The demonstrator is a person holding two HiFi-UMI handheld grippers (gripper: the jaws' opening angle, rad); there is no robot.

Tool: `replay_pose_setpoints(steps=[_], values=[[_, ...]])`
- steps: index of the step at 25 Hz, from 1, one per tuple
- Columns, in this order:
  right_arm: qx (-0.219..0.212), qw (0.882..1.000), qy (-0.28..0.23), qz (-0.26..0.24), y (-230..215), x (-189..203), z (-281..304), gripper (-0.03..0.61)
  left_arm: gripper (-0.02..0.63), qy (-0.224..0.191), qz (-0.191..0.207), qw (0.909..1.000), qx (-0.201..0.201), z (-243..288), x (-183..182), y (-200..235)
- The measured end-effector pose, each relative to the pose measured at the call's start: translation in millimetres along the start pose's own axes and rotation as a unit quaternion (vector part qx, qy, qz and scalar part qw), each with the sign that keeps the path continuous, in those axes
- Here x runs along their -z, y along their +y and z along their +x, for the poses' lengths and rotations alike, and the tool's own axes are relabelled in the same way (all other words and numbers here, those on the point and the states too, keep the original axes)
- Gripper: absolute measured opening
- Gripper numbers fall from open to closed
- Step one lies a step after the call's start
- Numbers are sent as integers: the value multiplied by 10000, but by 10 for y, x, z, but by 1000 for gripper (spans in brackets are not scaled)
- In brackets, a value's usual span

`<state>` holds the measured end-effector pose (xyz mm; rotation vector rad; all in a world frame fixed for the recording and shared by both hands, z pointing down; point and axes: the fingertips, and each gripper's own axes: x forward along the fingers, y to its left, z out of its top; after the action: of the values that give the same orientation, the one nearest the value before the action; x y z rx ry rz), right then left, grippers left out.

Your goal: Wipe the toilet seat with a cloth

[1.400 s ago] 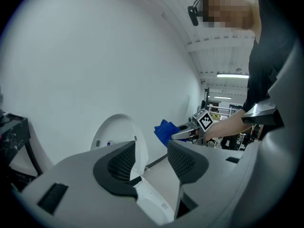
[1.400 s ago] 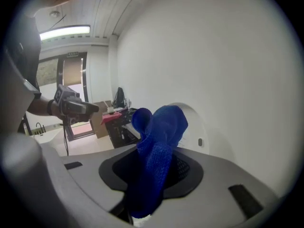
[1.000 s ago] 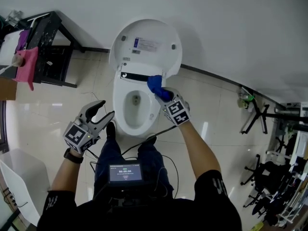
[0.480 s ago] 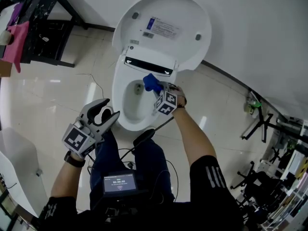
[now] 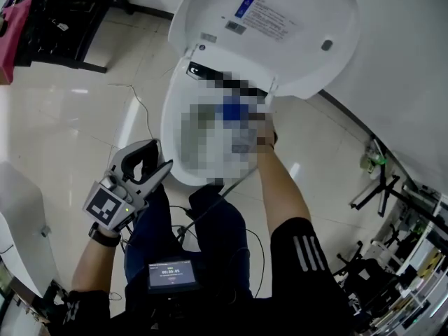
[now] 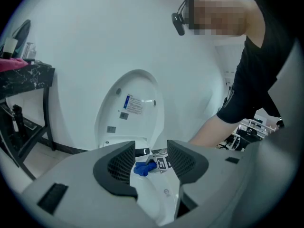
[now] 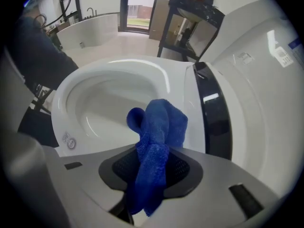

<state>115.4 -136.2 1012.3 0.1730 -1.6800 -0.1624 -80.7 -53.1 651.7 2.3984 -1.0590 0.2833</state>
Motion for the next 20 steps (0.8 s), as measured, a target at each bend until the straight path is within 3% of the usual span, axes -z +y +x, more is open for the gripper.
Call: replay_pose_setpoints(steps=[3,6,9,20], values=[[-175,9997,127,-124,192,19,98,149,216,53,-19,10000,-20,-21,77,0],[-382,9986,257,268,234,13,133,146,216,52,-13,10000,-9,-8,91,-6],[-668,9966,362,332,352,58,114,144,216,61,-2,10000,59,23,113,-72],[-1281,9907,348,300,1250,155,-62,141,216,158,59,9991,387,60,89,-282]])
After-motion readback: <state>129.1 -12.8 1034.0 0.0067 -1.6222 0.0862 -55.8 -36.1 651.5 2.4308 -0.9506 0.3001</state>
